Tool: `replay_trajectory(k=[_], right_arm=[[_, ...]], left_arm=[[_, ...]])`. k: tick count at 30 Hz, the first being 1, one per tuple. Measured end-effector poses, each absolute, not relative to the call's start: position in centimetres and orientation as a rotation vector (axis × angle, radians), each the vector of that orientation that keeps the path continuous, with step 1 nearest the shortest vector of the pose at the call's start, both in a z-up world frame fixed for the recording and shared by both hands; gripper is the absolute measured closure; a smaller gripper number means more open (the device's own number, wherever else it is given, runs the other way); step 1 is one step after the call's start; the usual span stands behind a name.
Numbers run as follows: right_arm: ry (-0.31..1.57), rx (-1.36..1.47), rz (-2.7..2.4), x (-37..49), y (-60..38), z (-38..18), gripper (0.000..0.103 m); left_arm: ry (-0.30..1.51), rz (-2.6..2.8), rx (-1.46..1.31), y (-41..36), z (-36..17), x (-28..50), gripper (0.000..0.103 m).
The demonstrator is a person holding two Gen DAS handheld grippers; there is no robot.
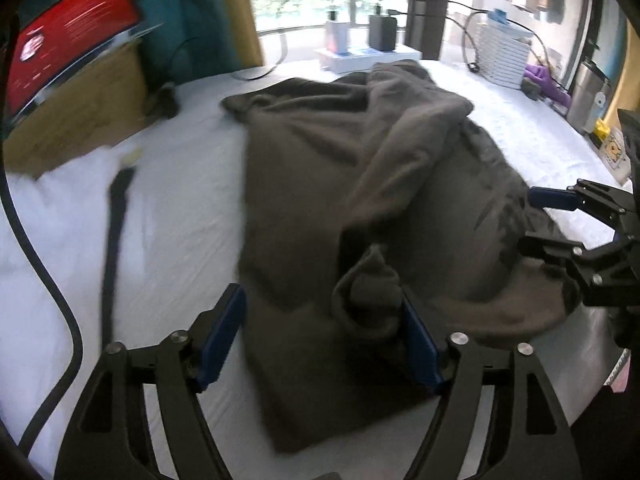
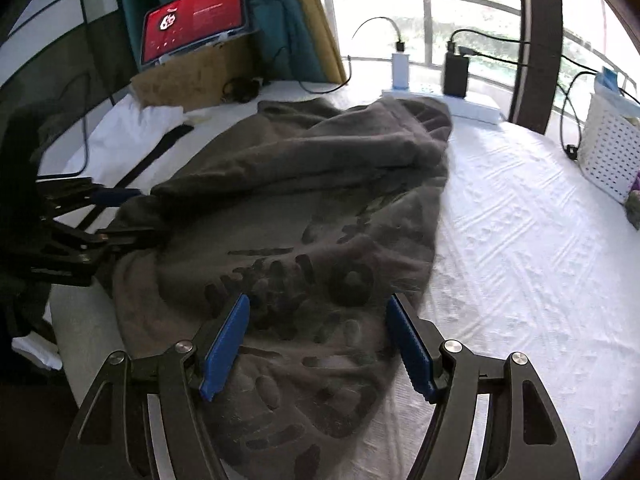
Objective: Fold small clothes
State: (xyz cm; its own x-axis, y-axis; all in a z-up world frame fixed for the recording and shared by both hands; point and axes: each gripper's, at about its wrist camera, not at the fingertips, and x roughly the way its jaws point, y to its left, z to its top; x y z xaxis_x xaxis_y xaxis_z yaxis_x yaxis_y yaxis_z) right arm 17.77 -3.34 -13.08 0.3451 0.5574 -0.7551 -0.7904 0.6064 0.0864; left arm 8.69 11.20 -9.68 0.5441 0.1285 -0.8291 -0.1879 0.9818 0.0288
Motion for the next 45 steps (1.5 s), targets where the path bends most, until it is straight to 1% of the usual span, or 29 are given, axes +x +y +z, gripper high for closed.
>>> replay_trajectory(k=[7,10,14,19,24,30,40,41,42,43,44,45], right_arm=[[0.844,-0.333,0.906,17.7,-2.6,-13.4,0.030],[0.840,-0.336,0.911,17.6,-2.8,-13.0,0.030],[0.820,-0.321,0.903,18.1,-3.4,-12.2,0.030],[0.797,-0.291,0.874,19.5,-4.7,-11.3,0.029],[0.787,-0.249,0.827,21.6,-6.4,-11.0,0.029],[0.792,-0.181,0.763,24.5,-8.8,-11.1,0.029],[0.812,-0.071,0.734,27.4,-10.8,-11.4,0.029],[0.814,-0.067,0.733,27.6,-10.9,-11.4,0.029],[0.816,-0.064,0.732,27.7,-10.8,-11.5,0.029],[0.818,-0.062,0.731,27.8,-10.7,-11.6,0.029],[0.822,-0.062,0.730,27.9,-10.6,-11.7,0.029],[0.825,-0.063,0.729,28.0,-10.4,-11.7,0.029]], left_arm=[[1.024,0.208,-0.097,12.3,-10.1,5.4,0.023],[1.000,0.214,-0.067,12.0,-8.7,4.8,0.024],[0.913,0.222,-0.071,12.2,-5.7,5.3,0.024],[0.893,0.175,-0.004,10.8,-4.9,9.2,0.024],[0.920,0.115,0.126,7.6,-5.8,14.6,0.024],[0.894,0.033,0.331,3.7,-6.5,19.2,0.024],[0.932,-0.068,0.478,0.8,-9.2,25.1,0.024],[0.941,-0.075,0.478,0.9,-9.6,25.5,0.029],[0.953,-0.089,0.472,1.2,-10.0,25.9,0.044],[0.970,-0.098,0.459,1.5,-10.3,26.2,0.053],[0.985,-0.115,0.433,1.9,-10.5,26.4,0.071],[0.984,-0.129,0.399,2.5,-10.3,26.3,0.086]])
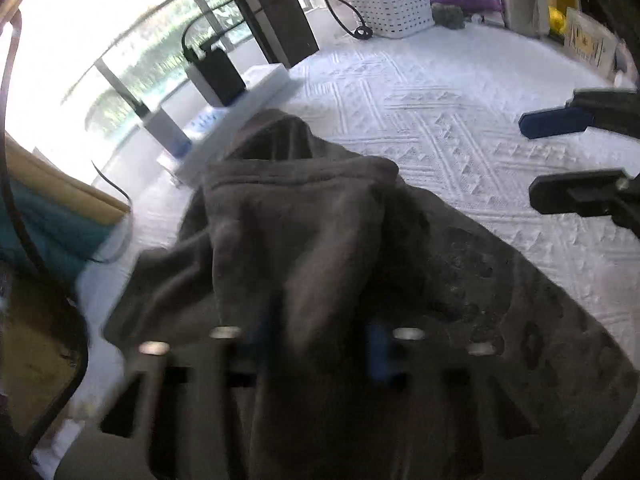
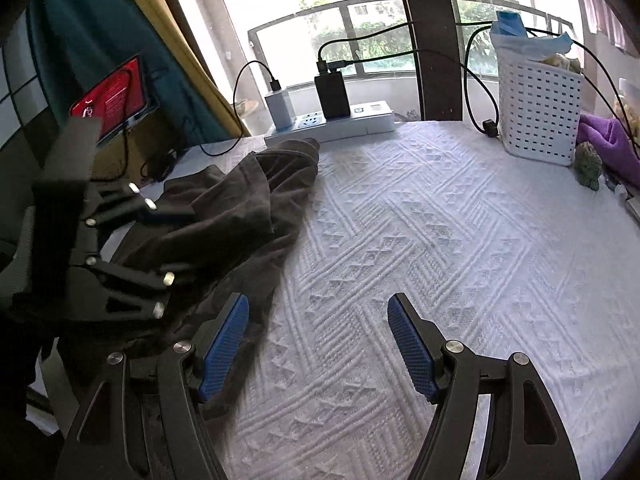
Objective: Fold small clothes
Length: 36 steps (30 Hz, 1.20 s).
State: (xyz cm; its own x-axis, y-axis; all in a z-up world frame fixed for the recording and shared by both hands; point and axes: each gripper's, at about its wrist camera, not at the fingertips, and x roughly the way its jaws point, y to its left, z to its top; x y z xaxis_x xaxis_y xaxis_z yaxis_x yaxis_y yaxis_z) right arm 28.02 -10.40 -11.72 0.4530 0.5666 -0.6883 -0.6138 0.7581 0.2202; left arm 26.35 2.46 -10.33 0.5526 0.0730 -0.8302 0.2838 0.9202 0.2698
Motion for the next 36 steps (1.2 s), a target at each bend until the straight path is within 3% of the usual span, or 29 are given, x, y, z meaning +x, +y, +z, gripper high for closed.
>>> replay_trajectory(k=[2,12,23,29,34,35,36], right_arm=[[0.830,-0.069,0.733,28.2,-10.0,-11.9,0.029],[0.852,-0.130,0.757,28.3,-6.8,-12.2,0.029],[0.881,-0.209,0.812,30.2,-2.0,-13.0,0.029],[0.870,-0.221,0.798,32.1,-1.4,-12.0,0.029],[0.888,-0.159,0.770,34.6,-1.2,-11.7,0.029],[0.891,-0.148,0.770,35.1,-1.0,-11.7,0.029],[0.893,-0.135,0.765,35.7,-0.9,-11.8,0.029]], left_arm=[[0.958,-0.113,0.363,3.3,-9.6,26.1,0.093],[0.839,-0.003,0.092,12.2,-5.5,23.3,0.096],[0.889,0.041,-0.118,18.2,-9.4,23.3,0.095],[0.877,0.104,-0.212,20.8,-9.4,22.7,0.086],[0.839,0.117,-0.212,21.4,-8.3,22.8,0.084],[0.845,0.104,-0.209,21.4,-8.3,23.1,0.076],[0.856,0.095,-0.194,21.2,-8.5,23.5,0.059]])
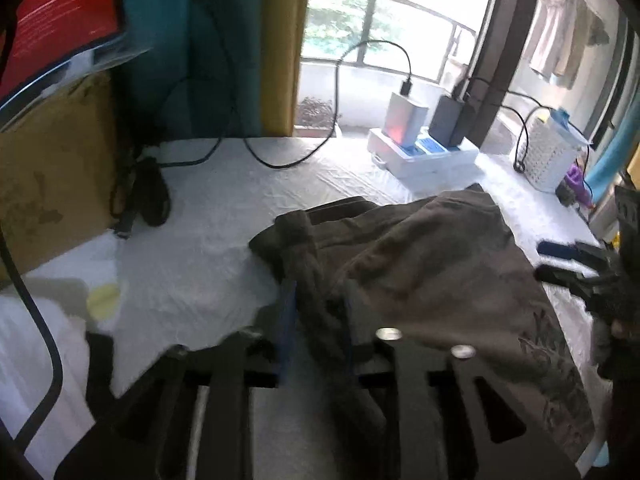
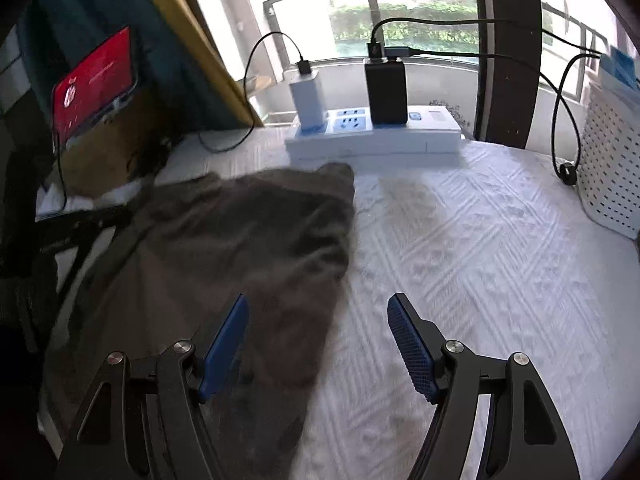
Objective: Fold small clothes
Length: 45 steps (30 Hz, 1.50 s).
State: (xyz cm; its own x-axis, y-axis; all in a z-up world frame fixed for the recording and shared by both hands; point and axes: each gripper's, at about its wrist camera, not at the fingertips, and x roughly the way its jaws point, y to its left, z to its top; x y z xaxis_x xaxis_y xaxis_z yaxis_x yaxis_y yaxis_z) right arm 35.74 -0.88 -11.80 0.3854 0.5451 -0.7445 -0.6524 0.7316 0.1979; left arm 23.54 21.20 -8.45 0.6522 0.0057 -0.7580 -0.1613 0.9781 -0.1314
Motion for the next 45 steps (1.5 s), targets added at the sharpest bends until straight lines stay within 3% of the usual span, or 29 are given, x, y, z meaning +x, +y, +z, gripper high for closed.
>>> replay_trajectory(k=[2,6,7,8,9,10,11,14,24,25,27,29,31,37,45], right_arm=[[0.900,-0.102,0.774,36.8,-0.5,-12.1,0.029],[0.915,-0.041,0.817,39.0,0.6,-12.5,0.030],[0.922,-0.033,0.829,39.5,0.9,-12.6,0.036],[0.927,-0.033,0.839,39.8,1.3,-12.7,0.042],[0.927,-0.040,0.847,40.1,1.7,-12.8,0.044],[0.929,-0.052,0.864,40.5,2.2,-12.9,0.054],[0.931,-0.067,0.874,40.6,2.7,-13.0,0.071],[0.906,-0.139,0.859,41.0,3.7,-13.0,0.082],[0.871,-0.174,0.748,41.4,2.9,-13.4,0.082],[0.865,-0.179,0.735,41.5,2.4,-13.2,0.076],[0.848,-0.190,0.708,40.9,1.9,-12.7,0.066],[0.833,-0.184,0.709,40.1,1.3,-11.8,0.044],[0.809,-0.186,0.712,39.0,0.6,-10.9,0.036],[0.799,-0.191,0.715,35.6,-1.2,-9.8,0.036],[0.802,-0.211,0.752,29.8,-2.7,-9.8,0.036]], left_arm=[[0.875,0.085,-0.171,21.0,-8.9,24.4,0.040],[0.889,0.079,-0.153,21.3,-9.7,25.6,0.040],[0.887,0.073,-0.138,21.3,-9.8,25.7,0.042],[0.881,0.055,-0.116,21.1,-9.8,25.9,0.061],[0.887,0.046,-0.103,20.9,-9.9,26.1,0.087],[0.895,0.038,-0.094,20.9,-10.0,26.3,0.091],[0.890,0.033,-0.080,20.8,-9.9,26.4,0.094],[0.873,0.038,-0.041,20.8,-9.5,26.8,0.096],[0.929,0.148,-0.094,23.7,-9.5,27.2,0.094],[0.927,0.145,-0.103,23.5,-9.1,26.8,0.091],[0.903,0.126,-0.108,22.9,-7.9,25.4,0.060],[0.875,0.103,-0.116,22.0,-6.8,23.6,0.048],[0.869,0.069,-0.109,20.6,-6.0,21.9,0.048],[0.861,-0.032,-0.079,16.0,-5.7,17.1,0.048],[0.953,-0.092,-0.084,12.7,-9.5,14.5,0.049]])
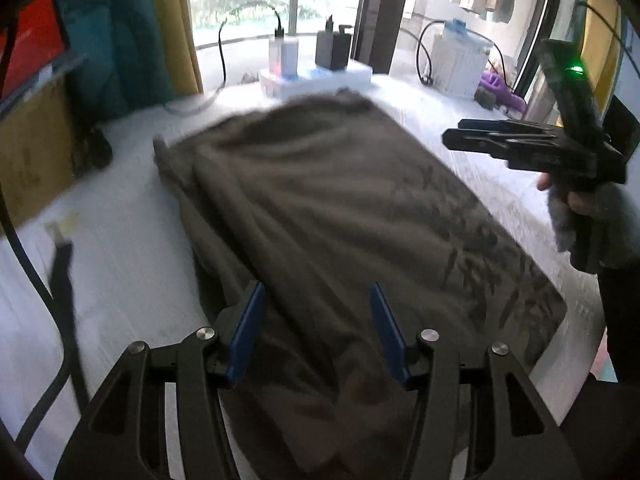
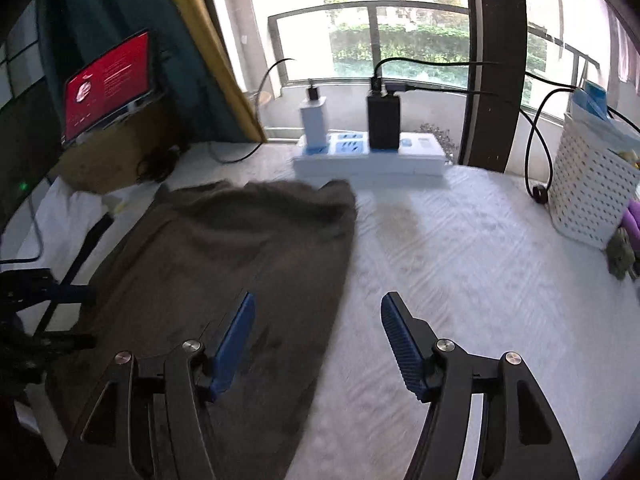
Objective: Fold small clothes
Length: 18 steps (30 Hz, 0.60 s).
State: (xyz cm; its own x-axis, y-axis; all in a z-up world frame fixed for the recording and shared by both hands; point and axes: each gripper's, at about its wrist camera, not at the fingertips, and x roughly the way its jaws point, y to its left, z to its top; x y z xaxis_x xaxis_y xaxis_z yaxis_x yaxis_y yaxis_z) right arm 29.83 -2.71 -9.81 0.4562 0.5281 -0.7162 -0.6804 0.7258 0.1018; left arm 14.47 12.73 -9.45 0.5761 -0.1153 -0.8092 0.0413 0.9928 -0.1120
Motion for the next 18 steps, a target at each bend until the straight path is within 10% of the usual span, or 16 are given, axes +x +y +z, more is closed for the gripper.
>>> replay_trajectory(k=[6,18], right_arm=[[0.849,-0.277,0.769,26.4,-2.8,-12.0,0.036],[0.831,-0.297,0.635,24.4,-6.1,-13.0,0.033]], left_arm=[[0.961,-0.112,-0.073,12.1,-10.7,12.7,0.094],[0.890,-0.018,-0.212,14.0,-8.9,10.3,0.094]])
